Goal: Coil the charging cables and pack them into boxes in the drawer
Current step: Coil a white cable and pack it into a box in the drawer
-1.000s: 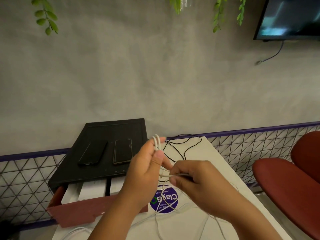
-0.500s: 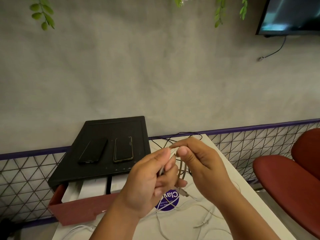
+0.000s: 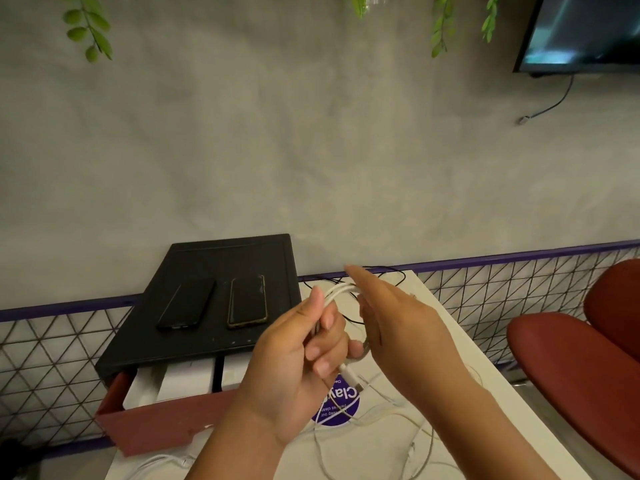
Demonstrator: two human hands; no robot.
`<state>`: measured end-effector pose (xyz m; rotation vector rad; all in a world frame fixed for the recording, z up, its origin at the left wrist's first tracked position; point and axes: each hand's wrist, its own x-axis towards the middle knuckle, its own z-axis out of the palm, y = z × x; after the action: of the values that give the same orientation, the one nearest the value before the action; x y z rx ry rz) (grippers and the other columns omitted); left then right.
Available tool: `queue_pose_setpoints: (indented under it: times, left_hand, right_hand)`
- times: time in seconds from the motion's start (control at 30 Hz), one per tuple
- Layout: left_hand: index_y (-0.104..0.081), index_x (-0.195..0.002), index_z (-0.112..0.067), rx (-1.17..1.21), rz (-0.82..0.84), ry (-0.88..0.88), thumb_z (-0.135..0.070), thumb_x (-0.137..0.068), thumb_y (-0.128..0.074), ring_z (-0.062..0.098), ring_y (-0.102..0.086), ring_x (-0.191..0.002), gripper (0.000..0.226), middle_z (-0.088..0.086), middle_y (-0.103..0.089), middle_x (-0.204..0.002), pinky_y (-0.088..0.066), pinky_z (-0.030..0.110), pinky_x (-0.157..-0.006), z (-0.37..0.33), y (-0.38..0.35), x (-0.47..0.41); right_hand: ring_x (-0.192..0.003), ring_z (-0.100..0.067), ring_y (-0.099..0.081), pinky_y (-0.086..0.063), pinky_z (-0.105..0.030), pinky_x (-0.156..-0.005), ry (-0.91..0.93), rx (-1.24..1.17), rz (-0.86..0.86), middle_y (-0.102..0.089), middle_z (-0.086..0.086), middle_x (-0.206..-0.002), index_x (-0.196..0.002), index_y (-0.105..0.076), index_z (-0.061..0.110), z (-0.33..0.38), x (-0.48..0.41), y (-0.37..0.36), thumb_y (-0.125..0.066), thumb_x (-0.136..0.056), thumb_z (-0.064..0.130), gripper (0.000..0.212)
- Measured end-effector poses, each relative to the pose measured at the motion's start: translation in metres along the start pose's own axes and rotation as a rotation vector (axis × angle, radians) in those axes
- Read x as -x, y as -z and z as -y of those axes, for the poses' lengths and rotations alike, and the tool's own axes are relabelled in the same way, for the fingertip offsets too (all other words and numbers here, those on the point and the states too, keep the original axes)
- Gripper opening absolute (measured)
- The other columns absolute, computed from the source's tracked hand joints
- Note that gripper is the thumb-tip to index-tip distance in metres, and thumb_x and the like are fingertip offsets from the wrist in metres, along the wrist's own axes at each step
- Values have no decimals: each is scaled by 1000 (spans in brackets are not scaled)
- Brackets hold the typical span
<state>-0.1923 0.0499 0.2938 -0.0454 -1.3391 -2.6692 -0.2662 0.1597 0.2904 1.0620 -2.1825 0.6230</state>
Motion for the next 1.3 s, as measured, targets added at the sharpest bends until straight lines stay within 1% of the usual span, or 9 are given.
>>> queue_pose_setpoints:
  times: [0.1,0.2,0.4,0.53,0.67,0.83,0.93,1.07,1.3]
  left_hand:
    - [-47,-48,-16,-22,23,-25,-41,-75,-56,10,-33,-38,38,-2,-31,-42,-52,27,-64,0,3,-3]
    - [-48,-45,-17,-39,50,-36,-48,-68,-71,12,-42,-43,45,0,-39,-46,-50,22,-58,1,5,-5]
    - [-55,-45,-17,-48,104,-29,-48,-58,-81,11,-49,-49,42,1,-48,-55,-52,23,-65,-1,10,-3]
    - [-48,-46,-15,127,124,-12,-38,-55,-87,7,-30,-32,45,-4,-34,-42,-51,26,-55,-6,7,-4]
    - [-71,-74,-6,244,192,8,-33,-56,-86,8,-14,-36,36,-7,-19,-44,-39,21,-40,-10,0,-4]
    - [-64,-116,-2,298,287,-5,-30,-71,-76,7,-17,-40,54,-6,-25,-48,-36,19,-43,-14,0,-6]
    - [-63,-118,-2,311,224,-76,-27,-67,-76,6,-20,-40,58,-6,-34,-47,-43,20,-47,-22,4,-10]
    - [-61,-120,-1,332,73,-173,-19,-63,-75,7,-36,-39,61,-5,-34,-49,-56,33,-67,-28,4,-12]
    - [-53,-121,-12,163,-110,-289,-25,-79,-45,9,-61,-57,44,-5,-43,-48,-54,42,-86,-31,-1,-16]
  right_hand:
    - [-38,-10,-50,-25,-15,-38,-36,119,-17,-60,6,-57,-116,-50,15,-2,2,-4,-86,-43,1,82]
    - [-40,-16,-52,-26,-16,-40,-27,44,-110,-59,3,-59,-101,-53,16,-3,0,-4,-73,-51,-5,58]
    - [-64,5,-54,-41,-7,-57,-156,-447,63,-47,24,-58,-116,-39,43,2,-7,8,-35,-80,13,47]
    - [-59,2,-52,-37,-7,-54,-198,-791,109,-56,23,-62,-95,-62,42,4,-9,9,-38,-88,24,31]
    - [-44,0,-42,-31,-8,-46,-262,-1023,114,-48,18,-47,-90,-60,31,11,-12,15,-41,-87,26,20]
    - [-37,-4,-28,-24,-15,-37,-431,-1230,68,-36,9,-43,-66,-60,27,4,-11,12,-45,-83,36,24]
    - [-39,-3,-25,-23,-14,-38,-451,-1158,85,-33,9,-42,-74,-67,29,-3,-3,7,-48,-86,32,23]
    - [-44,-2,-34,-29,-12,-47,-388,-836,305,-42,14,-44,-95,-64,35,-7,5,3,-46,-97,19,25]
    - [-56,-3,-45,-40,-20,-58,-280,-609,608,-51,11,-59,-124,-57,29,5,10,6,-50,-95,33,30]
